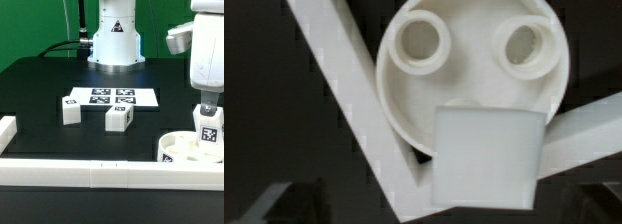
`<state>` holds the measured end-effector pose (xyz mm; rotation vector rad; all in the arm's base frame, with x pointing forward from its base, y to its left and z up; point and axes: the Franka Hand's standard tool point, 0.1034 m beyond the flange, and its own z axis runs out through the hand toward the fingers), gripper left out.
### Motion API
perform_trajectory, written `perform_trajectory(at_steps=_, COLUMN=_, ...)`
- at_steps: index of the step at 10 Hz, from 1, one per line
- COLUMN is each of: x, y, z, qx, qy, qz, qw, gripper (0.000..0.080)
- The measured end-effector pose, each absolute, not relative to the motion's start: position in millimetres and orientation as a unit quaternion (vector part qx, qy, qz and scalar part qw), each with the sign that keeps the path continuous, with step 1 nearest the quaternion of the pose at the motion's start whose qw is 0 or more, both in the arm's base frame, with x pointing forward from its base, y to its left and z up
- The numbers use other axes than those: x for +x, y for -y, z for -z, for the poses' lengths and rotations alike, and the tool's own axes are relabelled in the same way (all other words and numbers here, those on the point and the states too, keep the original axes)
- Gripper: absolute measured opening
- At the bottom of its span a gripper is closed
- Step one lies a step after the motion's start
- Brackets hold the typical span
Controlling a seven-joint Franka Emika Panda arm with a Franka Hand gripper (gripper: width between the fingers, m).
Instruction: Assemble stool
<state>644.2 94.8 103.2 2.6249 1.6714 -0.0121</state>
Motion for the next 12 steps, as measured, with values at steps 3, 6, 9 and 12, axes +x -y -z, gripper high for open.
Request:
perform_trajectory(at_steps=3, x=637.5, y=-94.1, z=-95.5, qx=0.848, qy=-0.530, qz=0.010, qw=0.012, gripper=0.0649)
perform_trajectory(at_steps=6, x=636.2, y=-93.0, z=-82.8, qx=0.848, qy=-0.529, qz=0.013, qw=0.011, gripper=0.0649)
perform_trajectory(at_steps=9, x=635.4, y=-91.9, z=-79.4, qx=0.849, qy=-0.529, qz=0.015, qw=0.010, gripper=0.0527)
perform_trajectory(at_steps=12, x=635.3, y=-91.1, z=-79.3, qx=0.856, qy=-0.516, qz=0.015, qw=0.010, gripper=0.0338)
